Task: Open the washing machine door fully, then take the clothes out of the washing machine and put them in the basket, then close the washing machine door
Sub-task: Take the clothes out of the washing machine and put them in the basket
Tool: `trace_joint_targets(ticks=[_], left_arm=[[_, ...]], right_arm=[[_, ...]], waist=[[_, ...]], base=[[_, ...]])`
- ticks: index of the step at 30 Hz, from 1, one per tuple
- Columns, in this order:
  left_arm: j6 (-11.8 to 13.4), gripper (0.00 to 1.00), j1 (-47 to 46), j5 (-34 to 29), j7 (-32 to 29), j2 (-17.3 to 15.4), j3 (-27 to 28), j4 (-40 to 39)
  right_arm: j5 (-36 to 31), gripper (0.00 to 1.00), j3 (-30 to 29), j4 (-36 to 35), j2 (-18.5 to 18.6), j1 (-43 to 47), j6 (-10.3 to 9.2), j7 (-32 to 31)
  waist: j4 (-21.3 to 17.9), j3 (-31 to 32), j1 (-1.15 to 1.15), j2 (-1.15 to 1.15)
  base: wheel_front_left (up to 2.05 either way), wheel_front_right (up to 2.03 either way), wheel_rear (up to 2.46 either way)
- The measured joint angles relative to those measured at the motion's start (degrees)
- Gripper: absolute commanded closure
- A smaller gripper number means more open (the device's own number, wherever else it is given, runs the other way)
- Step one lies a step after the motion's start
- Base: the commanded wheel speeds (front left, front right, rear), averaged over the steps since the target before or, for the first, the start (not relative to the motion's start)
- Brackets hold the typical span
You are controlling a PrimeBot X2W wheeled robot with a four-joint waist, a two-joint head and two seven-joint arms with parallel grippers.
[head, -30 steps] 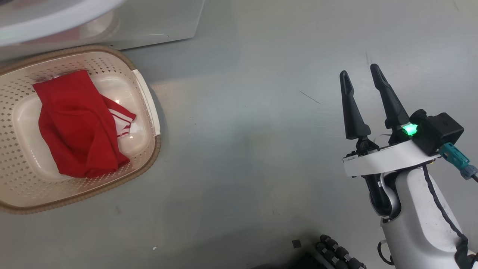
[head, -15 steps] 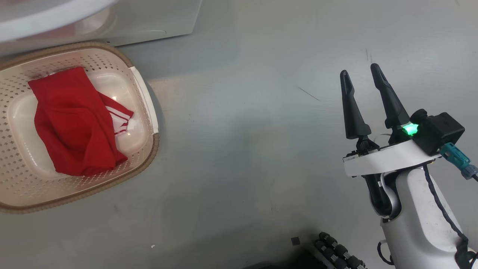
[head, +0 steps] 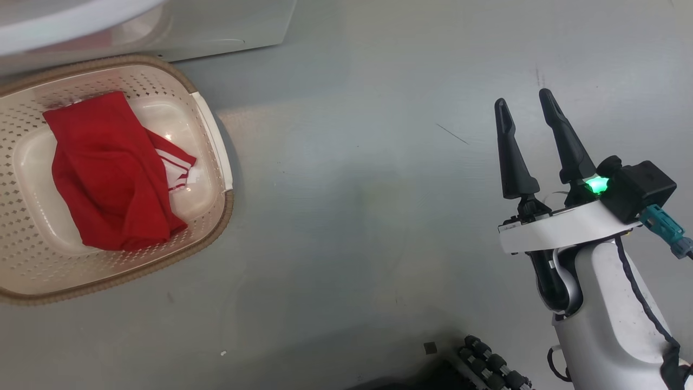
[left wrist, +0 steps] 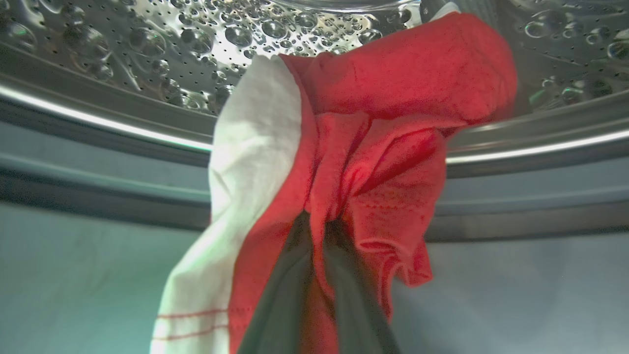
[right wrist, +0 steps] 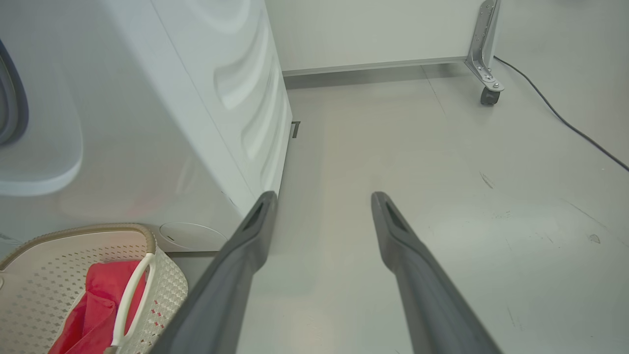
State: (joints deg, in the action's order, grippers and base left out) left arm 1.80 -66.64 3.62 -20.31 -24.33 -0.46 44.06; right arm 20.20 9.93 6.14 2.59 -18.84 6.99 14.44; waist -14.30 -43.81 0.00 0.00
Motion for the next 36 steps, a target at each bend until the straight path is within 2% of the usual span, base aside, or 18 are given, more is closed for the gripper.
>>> trace_joint_targets(ticks=[9, 14, 21, 36], left_arm=[[0.0, 1.0, -0.1, 0.4, 2.9, 1.0, 0.0, 1.9], [-0.2, 1.0, 0.0, 1.0, 6.4, 3.0, -0.3, 2.1], [-2.2, 1.0, 0.8, 1.1, 11.9, 4.8, -1.9, 2.4], [-6.3, 1.0, 9.8, 3.2, 23.2, 11.7, -5.0, 3.3]], right_arm=[[-0.1, 0.0, -0.3, 0.1, 0.0, -0.6, 0.0, 0.0], [-0.3, 0.0, -0.9, 0.5, 0.0, -0.6, 0.0, 0.0], [-1.7, 0.0, -1.9, 1.0, 0.0, -0.6, 0.0, 0.0], [-3.7, 0.0, -3.5, 3.3, 0.2, 0.5, 0.0, 0.0]], waist=[[0.5, 0.9, 0.0, 0.0], [0.9, 2.2, 0.0, 0.0], [2.0, 4.7, 0.0, 0.0], [6.1, 11.7, 0.0, 0.0]], base=[[0.0, 0.0, 0.0], [0.0, 0.0, 0.0], [0.0, 0.0, 0.0], [0.0, 0.0, 0.0]])
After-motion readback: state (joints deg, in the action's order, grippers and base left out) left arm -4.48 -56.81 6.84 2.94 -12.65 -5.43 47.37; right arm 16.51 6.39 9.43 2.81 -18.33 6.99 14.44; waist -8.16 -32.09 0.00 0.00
